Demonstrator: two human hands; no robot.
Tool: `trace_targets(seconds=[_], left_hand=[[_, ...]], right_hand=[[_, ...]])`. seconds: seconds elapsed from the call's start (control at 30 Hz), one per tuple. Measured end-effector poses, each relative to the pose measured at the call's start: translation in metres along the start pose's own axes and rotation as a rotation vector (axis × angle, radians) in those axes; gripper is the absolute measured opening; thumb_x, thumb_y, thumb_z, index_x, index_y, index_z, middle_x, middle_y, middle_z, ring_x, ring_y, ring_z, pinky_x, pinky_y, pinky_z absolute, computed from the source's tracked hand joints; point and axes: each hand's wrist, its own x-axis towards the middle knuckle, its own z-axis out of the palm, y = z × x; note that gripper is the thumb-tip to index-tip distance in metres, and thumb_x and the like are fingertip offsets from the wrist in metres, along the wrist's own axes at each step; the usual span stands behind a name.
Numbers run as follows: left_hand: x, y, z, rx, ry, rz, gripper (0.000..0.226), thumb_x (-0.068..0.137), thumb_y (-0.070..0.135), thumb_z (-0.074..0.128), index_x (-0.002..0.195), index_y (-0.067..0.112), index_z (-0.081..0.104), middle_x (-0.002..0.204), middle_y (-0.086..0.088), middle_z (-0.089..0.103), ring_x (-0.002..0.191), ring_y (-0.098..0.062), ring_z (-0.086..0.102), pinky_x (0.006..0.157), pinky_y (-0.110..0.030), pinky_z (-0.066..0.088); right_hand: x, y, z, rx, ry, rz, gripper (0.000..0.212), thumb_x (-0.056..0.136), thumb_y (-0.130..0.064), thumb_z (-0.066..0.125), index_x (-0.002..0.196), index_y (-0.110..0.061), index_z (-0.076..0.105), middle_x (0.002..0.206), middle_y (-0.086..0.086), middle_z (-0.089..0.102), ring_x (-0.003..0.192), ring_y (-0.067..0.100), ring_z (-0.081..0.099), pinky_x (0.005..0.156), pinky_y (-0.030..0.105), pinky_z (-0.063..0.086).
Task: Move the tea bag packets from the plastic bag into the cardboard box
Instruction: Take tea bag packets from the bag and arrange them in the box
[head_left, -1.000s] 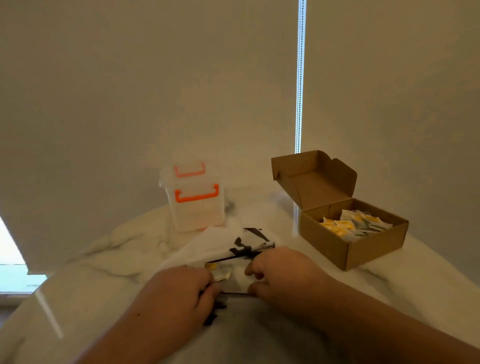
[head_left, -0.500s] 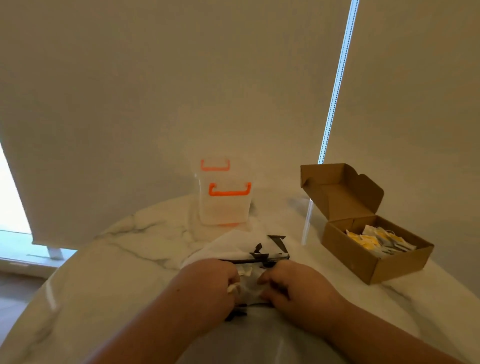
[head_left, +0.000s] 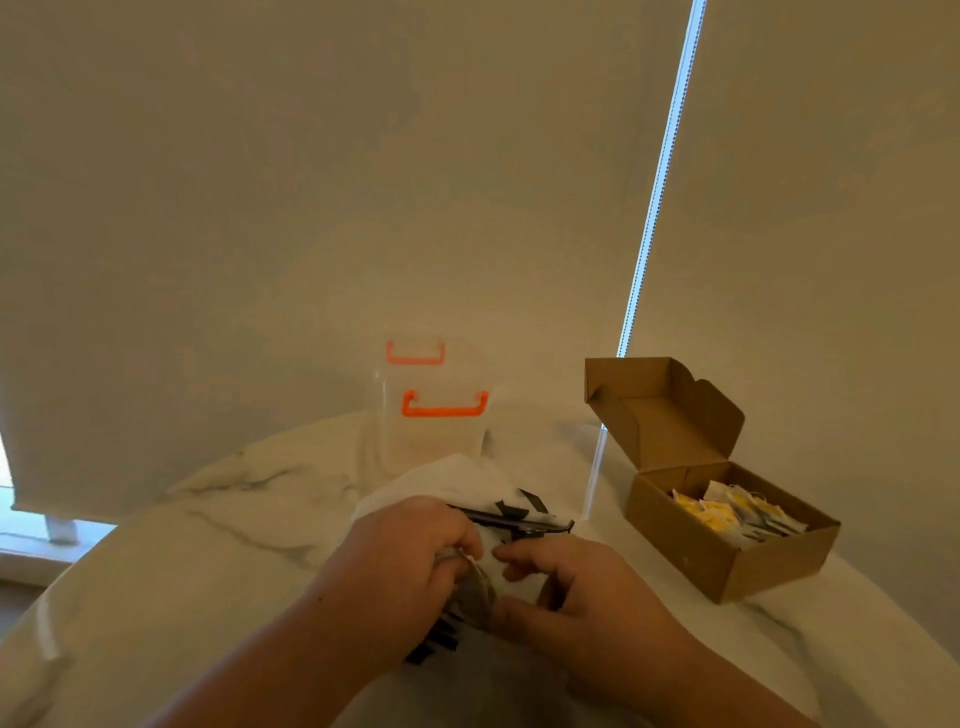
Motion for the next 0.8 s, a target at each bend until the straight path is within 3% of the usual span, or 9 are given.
trace_targets(seconds=[0.13, 0.23, 0.33, 0.43, 0.53, 0.6, 0.67, 0.7, 0.8], left_hand=[[0.002, 0.001, 0.0, -0.038, 0.023, 0.111, 0.01, 0.086, 0.034, 0.062, 0.085, 0.044, 0.061, 0.086, 0.023, 0.06, 0.088, 0.004, 0.055, 0.077, -0.02, 0.048], [0.001, -0.001, 0.003, -0.088, 0.065, 0.166, 0.015, 0.083, 0.038, 0.068, 0.087, 0.05, 0.06, 0.092, 0.03, 0.059, 0.089, 0.005, 0.056, 0.071, -0.018, 0.046], [0.001, -0.003, 0.0, -0.149, 0.217, 0.164, 0.025, 0.074, 0.048, 0.073, 0.094, 0.049, 0.058, 0.098, 0.029, 0.058, 0.088, 0.005, 0.056, 0.068, -0.012, 0.045], [0.003, 0.001, -0.007, -0.086, 0.39, 0.247, 0.024, 0.069, 0.049, 0.065, 0.089, 0.042, 0.054, 0.094, 0.025, 0.053, 0.086, 0.004, 0.053, 0.07, -0.006, 0.039], [0.002, 0.004, -0.01, -0.042, 0.46, 0.039, 0.048, 0.06, 0.049, 0.08, 0.091, 0.042, 0.044, 0.097, 0.023, 0.042, 0.091, -0.009, 0.047, 0.081, -0.027, 0.042], [-0.002, 0.0, -0.006, 0.042, 0.359, -0.317, 0.076, 0.045, 0.068, 0.079, 0.102, 0.041, 0.035, 0.104, 0.012, 0.038, 0.106, -0.023, 0.044, 0.09, -0.042, 0.043], [-0.002, -0.007, -0.008, 0.095, 0.159, -0.515, 0.101, 0.035, 0.086, 0.064, 0.115, 0.034, 0.031, 0.118, 0.0, 0.039, 0.116, -0.027, 0.043, 0.096, -0.044, 0.043], [-0.002, -0.011, -0.01, 0.04, 0.091, -0.545, 0.098, 0.036, 0.087, 0.064, 0.113, 0.033, 0.032, 0.118, -0.001, 0.042, 0.111, -0.024, 0.047, 0.092, -0.041, 0.046], [0.001, -0.014, -0.013, -0.098, -0.05, -0.486, 0.058, 0.063, 0.068, 0.071, 0.096, 0.035, 0.039, 0.1, 0.014, 0.052, 0.084, -0.004, 0.055, 0.069, -0.025, 0.047]], right_hand=[[0.0, -0.008, 0.0, 0.079, 0.011, -0.115, 0.022, 0.081, -0.045, 0.072, 0.1, -0.056, 0.067, 0.093, -0.024, 0.066, 0.084, 0.002, 0.063, 0.068, 0.016, 0.051], [0.0, -0.006, 0.001, 0.155, 0.113, -0.099, 0.011, 0.088, -0.041, 0.068, 0.095, -0.046, 0.073, 0.085, -0.017, 0.069, 0.079, 0.002, 0.064, 0.067, 0.019, 0.052], [-0.002, -0.002, -0.003, 0.285, 0.159, -0.074, 0.005, 0.086, -0.038, 0.071, 0.085, -0.042, 0.074, 0.082, -0.009, 0.072, 0.075, 0.009, 0.068, 0.07, 0.029, 0.057], [-0.011, -0.001, -0.015, 0.452, 0.234, -0.052, 0.011, 0.086, -0.024, 0.074, 0.095, -0.028, 0.071, 0.085, 0.006, 0.073, 0.074, 0.023, 0.07, 0.07, 0.04, 0.059], [-0.019, 0.004, -0.037, 0.497, 0.372, -0.017, 0.019, 0.084, -0.021, 0.074, 0.096, -0.026, 0.06, 0.084, 0.009, 0.07, 0.073, 0.026, 0.068, 0.067, 0.041, 0.058], [-0.02, 0.016, -0.054, 0.426, 0.524, 0.013, 0.014, 0.083, -0.029, 0.074, 0.087, -0.028, 0.061, 0.079, 0.005, 0.069, 0.071, 0.023, 0.066, 0.063, 0.038, 0.058], [-0.016, 0.036, -0.074, 0.322, 0.681, 0.102, 0.017, 0.082, -0.038, 0.073, 0.079, -0.026, 0.062, 0.072, 0.002, 0.066, 0.066, 0.02, 0.062, 0.057, 0.033, 0.054], [-0.014, 0.049, -0.084, 0.272, 0.744, 0.154, 0.02, 0.082, -0.041, 0.073, 0.077, -0.025, 0.062, 0.069, 0.002, 0.064, 0.064, 0.021, 0.06, 0.054, 0.034, 0.05], [-0.009, 0.09, -0.105, 0.152, 0.87, 0.293, 0.025, 0.085, -0.043, 0.071, 0.072, -0.024, 0.061, 0.066, -0.001, 0.06, 0.061, 0.016, 0.055, 0.051, 0.026, 0.039]])
